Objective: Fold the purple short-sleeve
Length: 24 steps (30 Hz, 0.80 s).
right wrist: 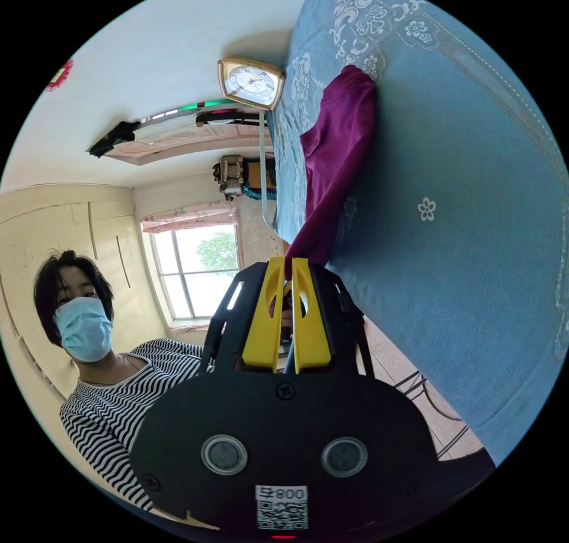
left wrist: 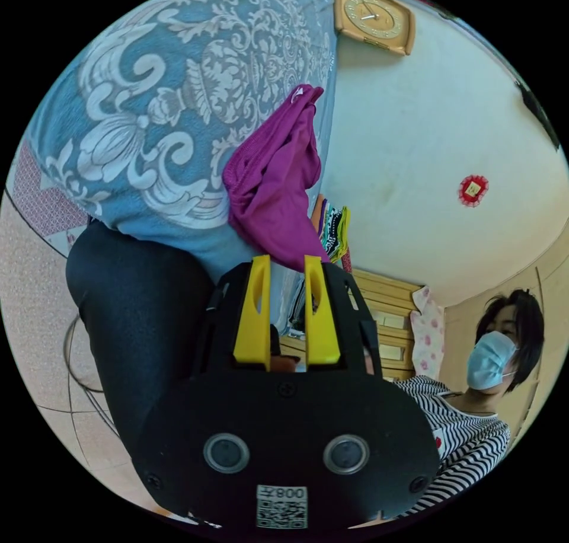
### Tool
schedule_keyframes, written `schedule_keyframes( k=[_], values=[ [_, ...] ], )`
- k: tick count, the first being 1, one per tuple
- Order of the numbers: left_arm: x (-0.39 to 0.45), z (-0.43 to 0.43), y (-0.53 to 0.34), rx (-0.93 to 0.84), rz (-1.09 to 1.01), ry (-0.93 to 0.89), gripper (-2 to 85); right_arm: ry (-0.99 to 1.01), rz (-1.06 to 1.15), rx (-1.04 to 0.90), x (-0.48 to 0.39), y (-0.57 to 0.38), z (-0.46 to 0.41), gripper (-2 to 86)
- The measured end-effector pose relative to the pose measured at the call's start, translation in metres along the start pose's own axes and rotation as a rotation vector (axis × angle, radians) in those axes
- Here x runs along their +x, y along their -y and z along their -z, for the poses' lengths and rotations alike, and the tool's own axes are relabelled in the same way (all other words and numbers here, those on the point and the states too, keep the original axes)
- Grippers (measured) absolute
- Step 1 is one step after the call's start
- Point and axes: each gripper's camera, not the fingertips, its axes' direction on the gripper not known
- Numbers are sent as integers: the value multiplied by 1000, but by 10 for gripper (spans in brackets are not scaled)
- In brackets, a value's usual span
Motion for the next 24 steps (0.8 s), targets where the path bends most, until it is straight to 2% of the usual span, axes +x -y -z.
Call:
schedule_keyframes(
  k=[8,16,24],
  values=[
    [-51,-27,4,63,66,-117,117,0,16,-3,-20,14,0,19],
    [-90,-44,3,126,115,-149,122,8,34,-6,-42,29,2,18],
    [-115,-78,7,87,153,-175,133,17,18,-5,-60,42,7,18]
  ],
)
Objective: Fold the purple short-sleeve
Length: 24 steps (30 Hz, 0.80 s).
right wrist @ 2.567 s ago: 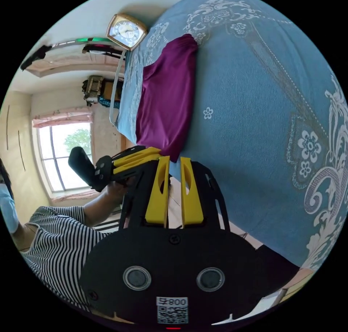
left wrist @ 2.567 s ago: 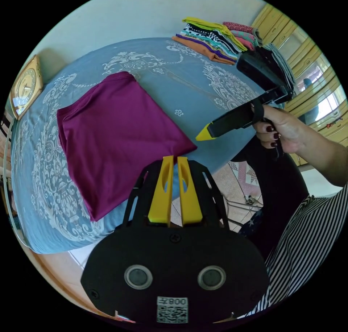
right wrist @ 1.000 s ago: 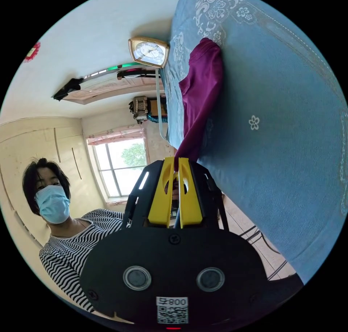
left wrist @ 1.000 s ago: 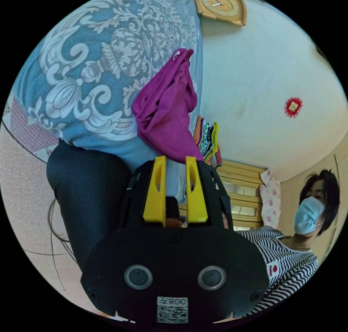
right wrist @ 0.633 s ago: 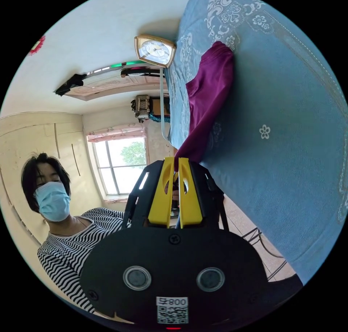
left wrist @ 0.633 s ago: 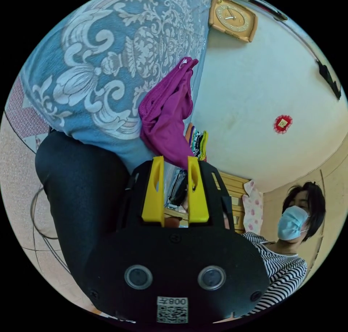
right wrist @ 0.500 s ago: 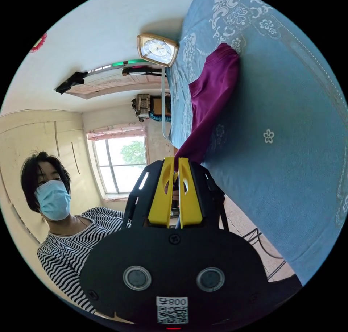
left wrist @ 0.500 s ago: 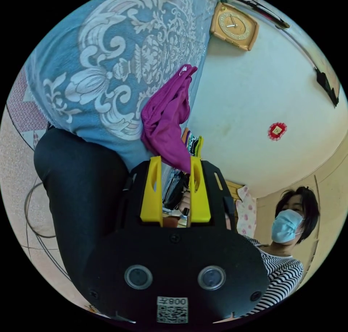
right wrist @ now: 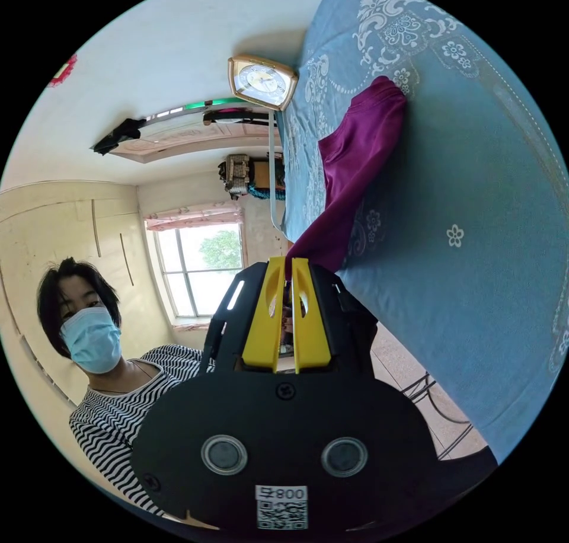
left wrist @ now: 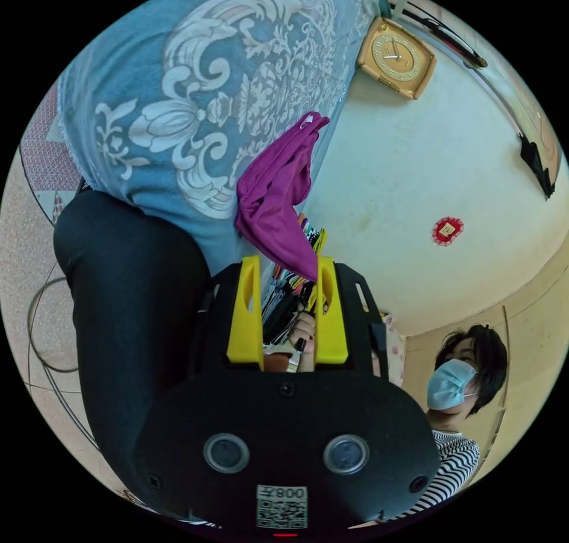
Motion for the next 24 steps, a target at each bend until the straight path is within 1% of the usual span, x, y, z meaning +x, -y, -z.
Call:
schedule_keyframes(
  k=[5,12,24],
  values=[
    [-23,-25,4,-12,41,-50,140,16,-4,-2,-11,8,1,18],
    [-45,-45,10,5,75,-64,140,27,-4,1,-25,14,5,19],
    [-68,-50,5,100,88,-76,119,34,-1,7,-42,18,14,17]
  ],
)
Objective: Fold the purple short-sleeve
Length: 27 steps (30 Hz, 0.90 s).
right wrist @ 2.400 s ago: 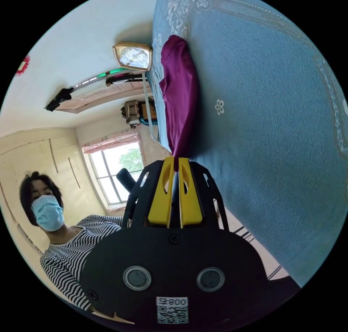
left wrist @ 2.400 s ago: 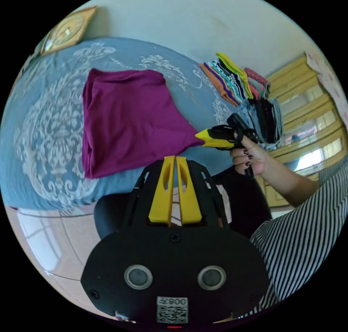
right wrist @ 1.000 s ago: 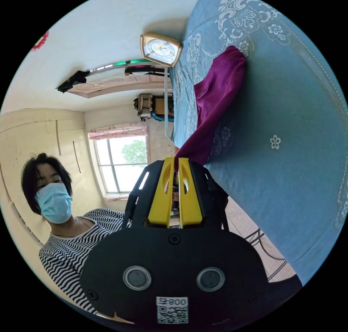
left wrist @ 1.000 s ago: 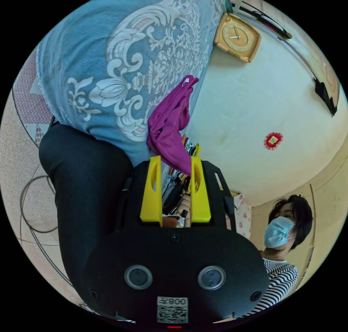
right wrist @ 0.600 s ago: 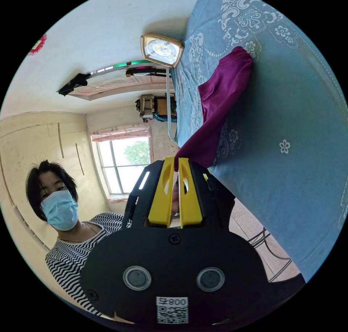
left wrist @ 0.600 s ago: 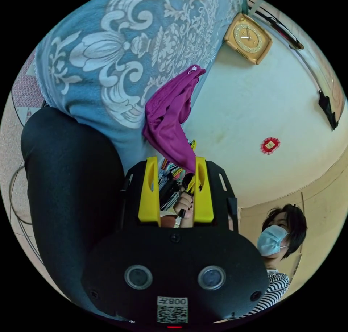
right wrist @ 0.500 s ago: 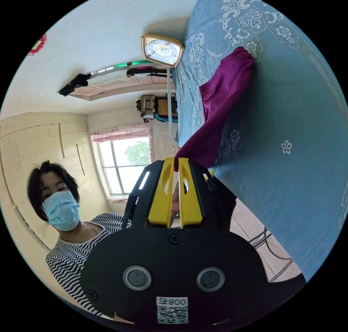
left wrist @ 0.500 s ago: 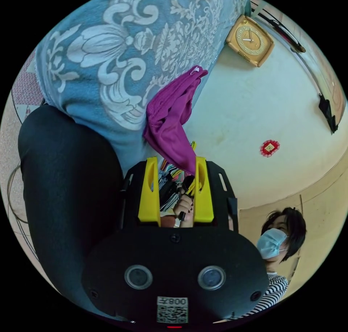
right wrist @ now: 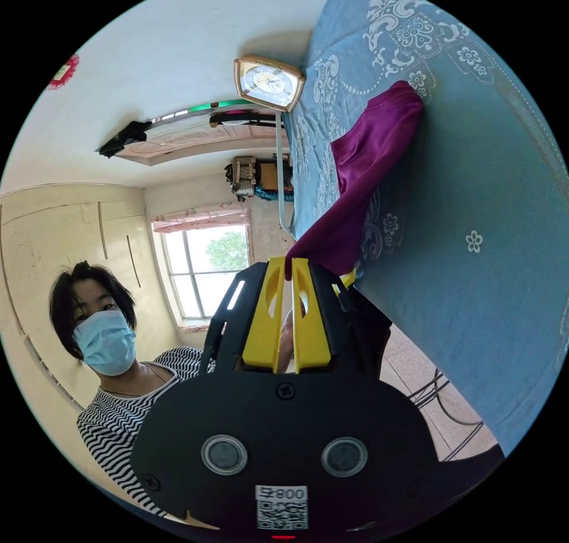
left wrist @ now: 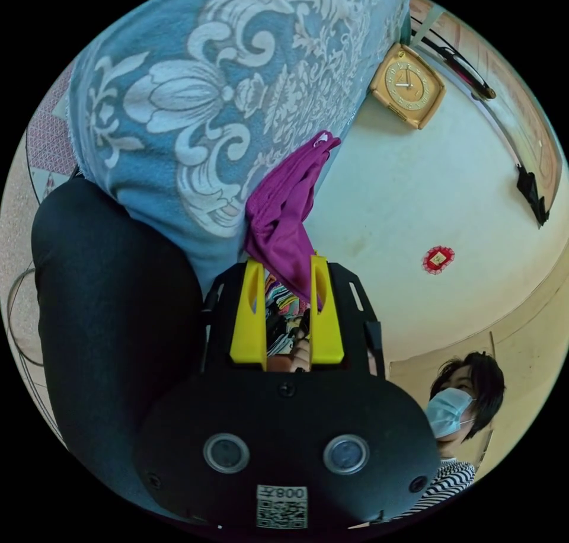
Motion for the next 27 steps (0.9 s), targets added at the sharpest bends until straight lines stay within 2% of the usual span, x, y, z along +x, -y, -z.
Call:
schedule_keyframes(
  k=[11,27],
  values=[
    [-7,27,-9,72,-13,30,51,-4,-4,-2,-6,-4,3,17],
    [24,88,-30,68,-79,61,38,-116,40,-25,4,-24,6,15]
  ],
)
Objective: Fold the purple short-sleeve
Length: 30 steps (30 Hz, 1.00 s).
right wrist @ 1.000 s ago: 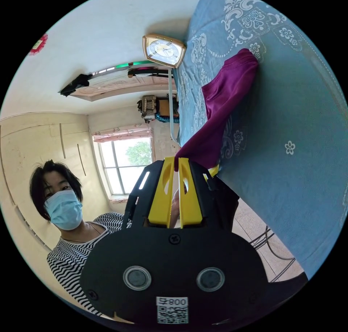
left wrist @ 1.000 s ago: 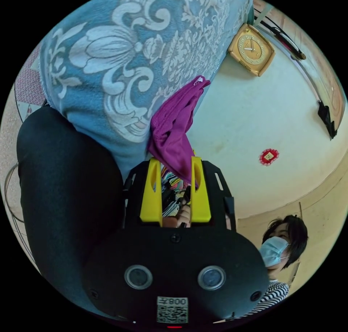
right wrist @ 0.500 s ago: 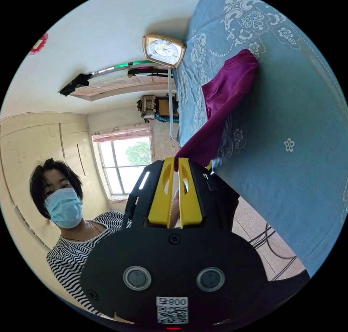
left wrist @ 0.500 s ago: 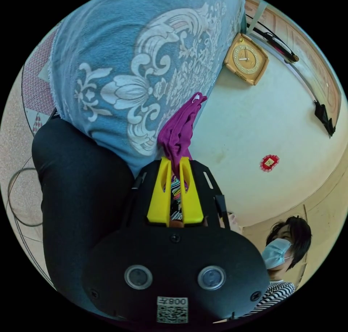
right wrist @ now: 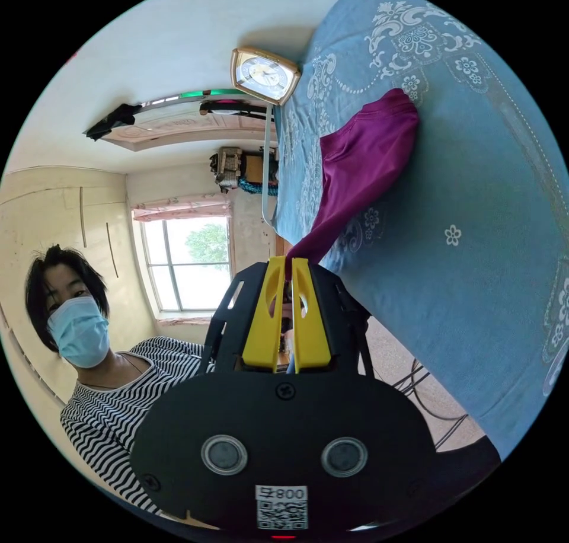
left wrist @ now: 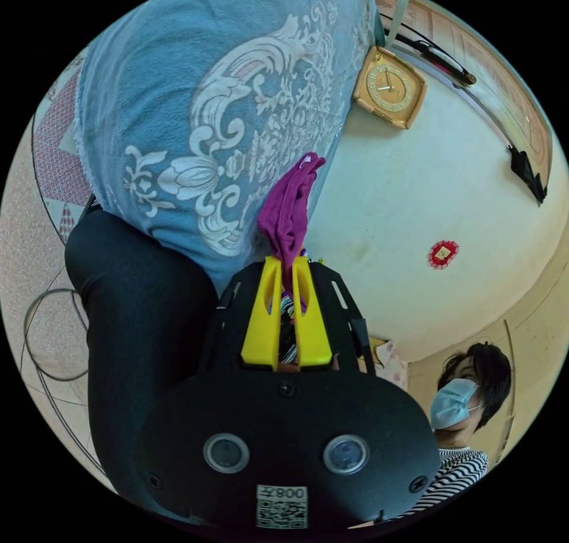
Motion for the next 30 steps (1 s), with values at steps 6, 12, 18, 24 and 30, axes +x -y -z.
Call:
schedule_keyframes(
  k=[6,12,18,24,30],
  values=[
    [20,31,-7,-7,-17,29,37,-4,-13,-1,16,-12,3,16],
    [40,66,-14,-9,-13,31,35,-6,-30,-5,37,-27,7,17],
    [74,104,-23,-8,-16,26,33,-8,-39,1,63,-40,13,17],
    [128,145,-32,-21,-84,73,32,-43,-60,1,98,-59,24,17],
    [185,185,-46,-48,-126,120,32,-46,-96,16,145,-88,40,16]
  ],
)
